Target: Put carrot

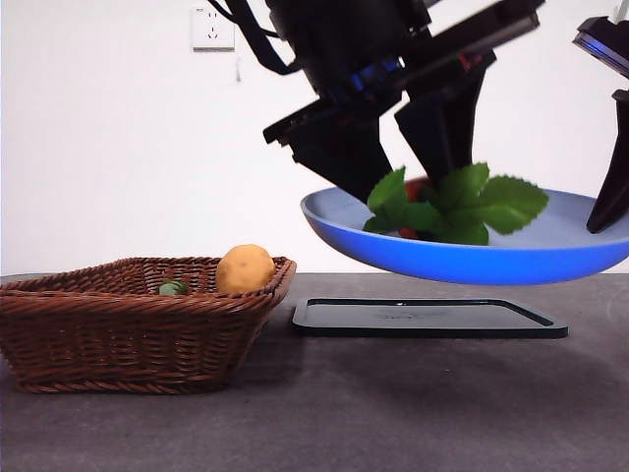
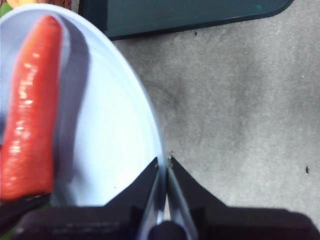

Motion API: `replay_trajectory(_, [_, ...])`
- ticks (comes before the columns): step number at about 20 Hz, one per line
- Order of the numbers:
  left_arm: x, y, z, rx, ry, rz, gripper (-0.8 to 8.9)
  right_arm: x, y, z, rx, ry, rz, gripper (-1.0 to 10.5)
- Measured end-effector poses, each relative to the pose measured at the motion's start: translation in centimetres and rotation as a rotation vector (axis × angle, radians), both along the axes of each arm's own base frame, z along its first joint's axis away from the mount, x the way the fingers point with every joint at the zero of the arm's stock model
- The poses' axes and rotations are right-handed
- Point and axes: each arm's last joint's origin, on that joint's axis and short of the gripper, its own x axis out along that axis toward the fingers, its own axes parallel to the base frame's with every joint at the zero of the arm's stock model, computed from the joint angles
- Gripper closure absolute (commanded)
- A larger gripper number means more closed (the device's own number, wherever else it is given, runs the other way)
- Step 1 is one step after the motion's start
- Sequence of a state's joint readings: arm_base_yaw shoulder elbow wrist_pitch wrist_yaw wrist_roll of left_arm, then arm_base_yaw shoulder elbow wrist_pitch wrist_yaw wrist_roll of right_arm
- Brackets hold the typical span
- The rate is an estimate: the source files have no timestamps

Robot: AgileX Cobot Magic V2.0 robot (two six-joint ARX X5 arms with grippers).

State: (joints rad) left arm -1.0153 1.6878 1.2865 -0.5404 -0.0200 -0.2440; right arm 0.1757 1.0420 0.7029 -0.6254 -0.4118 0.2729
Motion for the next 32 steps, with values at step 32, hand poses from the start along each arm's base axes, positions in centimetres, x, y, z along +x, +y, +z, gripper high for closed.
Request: replay_trajectory(32, [-7.6, 16.5, 16.1, -0.34, -0.307, 0.115, 5.03, 21.9, 1.0, -5.4, -0.055, 0.207, -0.055, 9.4])
